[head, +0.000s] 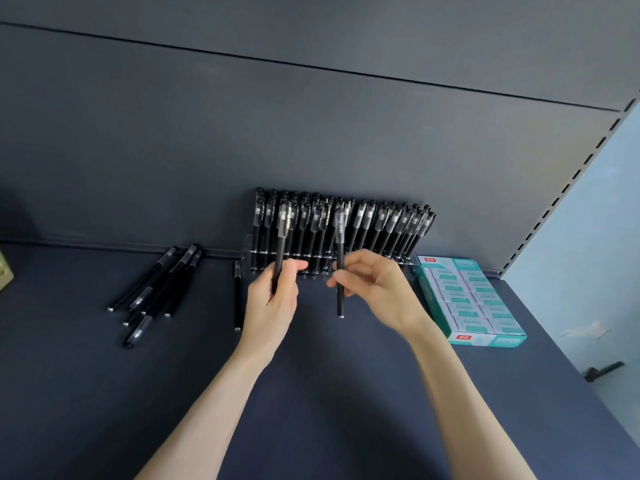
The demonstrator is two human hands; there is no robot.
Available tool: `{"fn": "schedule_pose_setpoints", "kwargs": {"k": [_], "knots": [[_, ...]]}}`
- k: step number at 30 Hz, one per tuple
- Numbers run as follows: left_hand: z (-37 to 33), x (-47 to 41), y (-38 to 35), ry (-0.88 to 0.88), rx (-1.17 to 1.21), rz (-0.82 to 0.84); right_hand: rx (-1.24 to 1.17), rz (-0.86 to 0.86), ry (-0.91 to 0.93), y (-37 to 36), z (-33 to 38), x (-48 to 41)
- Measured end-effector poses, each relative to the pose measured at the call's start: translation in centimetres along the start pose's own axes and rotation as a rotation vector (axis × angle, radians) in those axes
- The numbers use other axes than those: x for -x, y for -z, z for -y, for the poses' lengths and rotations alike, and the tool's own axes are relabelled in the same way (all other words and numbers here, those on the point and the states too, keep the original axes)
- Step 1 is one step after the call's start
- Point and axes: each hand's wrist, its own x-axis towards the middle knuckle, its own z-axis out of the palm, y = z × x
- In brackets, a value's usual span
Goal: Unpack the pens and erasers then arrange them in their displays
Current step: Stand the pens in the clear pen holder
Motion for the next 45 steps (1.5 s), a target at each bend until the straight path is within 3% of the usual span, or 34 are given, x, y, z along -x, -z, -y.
{"fn": "schedule_pose_setpoints", "kwargs": {"k": [4,8,12,20,29,45], "knots": [[0.5,0.2,-0.4,0.059,-0.073,0.081,-0.237,-0.170,0.048,-0.3,0.7,-0.6],[0.9,0.2,-0.4,0.082,-0.111,0.122,-0.272,-0.191,0.061,-0.6,0.8,-1.1],[1.1,-0.1,-0.2,0.098,-0.148,0.102,-0.373,-0.335,0.105,0.0,1.0,-1.9],[1.5,-0.4,-0.3,-0.027,-0.189,0.021,-0.023,-0.569,0.267,0.8,1.0,-4.0],[1.1,-0.4,-0.3,-0.062,-0.114,-0.069,0.181,-0.564,0.353,0.1,-0.3,-5.5],[0.9,-0.4,-0.4,-0.043,-0.104,-0.051,0.465,-0.480,0.381,-0.7,-1.0,-5.8]]}}
